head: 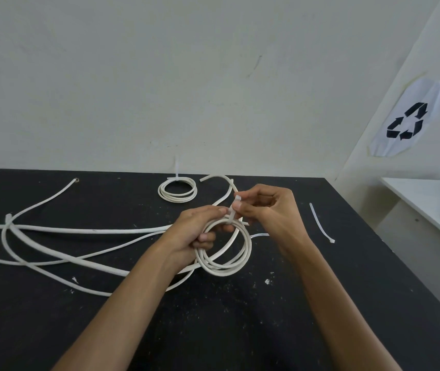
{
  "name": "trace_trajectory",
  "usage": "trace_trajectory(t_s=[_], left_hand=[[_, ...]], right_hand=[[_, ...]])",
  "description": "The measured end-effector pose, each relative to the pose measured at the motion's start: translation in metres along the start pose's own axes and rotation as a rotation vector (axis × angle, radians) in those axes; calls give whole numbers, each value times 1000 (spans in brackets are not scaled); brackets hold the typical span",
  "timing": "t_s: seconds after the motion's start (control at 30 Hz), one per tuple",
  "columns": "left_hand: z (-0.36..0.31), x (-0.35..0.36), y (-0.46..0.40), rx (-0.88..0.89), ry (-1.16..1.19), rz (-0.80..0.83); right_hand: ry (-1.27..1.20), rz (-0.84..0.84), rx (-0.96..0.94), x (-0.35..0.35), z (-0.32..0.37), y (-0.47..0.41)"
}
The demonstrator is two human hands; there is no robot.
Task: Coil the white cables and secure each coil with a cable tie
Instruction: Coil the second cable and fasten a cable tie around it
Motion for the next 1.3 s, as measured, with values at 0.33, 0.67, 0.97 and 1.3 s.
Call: trace_trajectory(t_s=[0.33,0.67,0.97,1.3], left_hand=[[7,5,-2,-230,170,120],[2,0,-1,-247,213,95],[-2,-2,0,-208,210,57],[-8,-10,4,-2,-34,-85]], right_hand=[[406,9,-243,7,14,-9],[430,138,-220,16,15,-14],[388,228,-166,15,9,-14],[456,140,-166,8,18,-12]])
Point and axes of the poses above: each hand's wrist, its own y-axis away from the middle knuckle, its own x-axis out of the palm, z = x × y, the point moved 6 cm from there along -y, towards the middle knuckle, and after that the axes turned 7 degrees about -x, right-handed, at the moved point
